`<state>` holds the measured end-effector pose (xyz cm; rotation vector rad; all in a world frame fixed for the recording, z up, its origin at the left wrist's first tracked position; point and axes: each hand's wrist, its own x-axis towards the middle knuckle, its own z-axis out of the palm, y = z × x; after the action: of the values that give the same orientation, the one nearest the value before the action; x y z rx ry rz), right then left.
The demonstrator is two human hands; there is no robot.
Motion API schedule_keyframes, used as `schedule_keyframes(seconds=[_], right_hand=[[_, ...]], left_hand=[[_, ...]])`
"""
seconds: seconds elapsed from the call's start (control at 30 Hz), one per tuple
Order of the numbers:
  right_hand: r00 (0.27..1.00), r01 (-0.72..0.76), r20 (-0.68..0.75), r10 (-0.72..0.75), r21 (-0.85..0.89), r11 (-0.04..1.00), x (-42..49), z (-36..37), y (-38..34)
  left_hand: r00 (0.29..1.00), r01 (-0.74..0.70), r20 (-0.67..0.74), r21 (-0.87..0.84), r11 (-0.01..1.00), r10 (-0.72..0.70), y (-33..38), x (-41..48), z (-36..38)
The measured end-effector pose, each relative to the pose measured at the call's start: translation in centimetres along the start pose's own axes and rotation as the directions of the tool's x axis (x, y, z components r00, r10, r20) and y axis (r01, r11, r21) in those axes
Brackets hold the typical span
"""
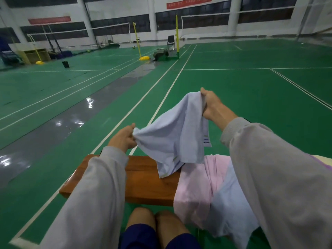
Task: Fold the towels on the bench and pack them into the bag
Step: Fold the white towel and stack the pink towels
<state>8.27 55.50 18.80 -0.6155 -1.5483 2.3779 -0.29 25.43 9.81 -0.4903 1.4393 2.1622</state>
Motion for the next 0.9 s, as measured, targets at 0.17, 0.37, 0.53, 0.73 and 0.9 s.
schedule_keyframes(seconds=[0.17, 0.37, 0.53, 0.73, 0.9], right_hand=[[0.996, -0.016, 0.085, 0.014, 0.027, 0.999, 0.0, 0.4, 1.4], [0.995, -0.029, 0.095, 0.033, -0.041, 0.999, -0.4, 1.3, 0.9], [0.997, -0.016, 0.080, 0.021, -0.069, 0.997, -0.2, 1.6, 0.4], [0.999, 0.044, -0.010, -0.044, -0.028, 0.999, 0.6, -0.1, -0.9], [1.000, -0.018, 0.019, 0.016, 0.109, 0.994, 0.5, -2.0, 0.7]], left_hand=[[0.983, 0.030, 0.131, 0.574, 0.818, -0.128, -5.1, -0.6, -3.7], [0.969, 0.093, 0.103, 0.691, 0.717, -0.224, -8.6, -1.9, -4.8], [0.971, 0.079, 0.131, 0.610, 0.788, -0.199, -7.4, -1.7, -5.5], [0.928, -0.371, 0.100, 0.170, 0.913, 0.358, -1.1, -1.1, -3.7], [0.844, -0.536, 0.158, 0.221, 0.815, 0.513, 3.5, -3.0, 0.1]])
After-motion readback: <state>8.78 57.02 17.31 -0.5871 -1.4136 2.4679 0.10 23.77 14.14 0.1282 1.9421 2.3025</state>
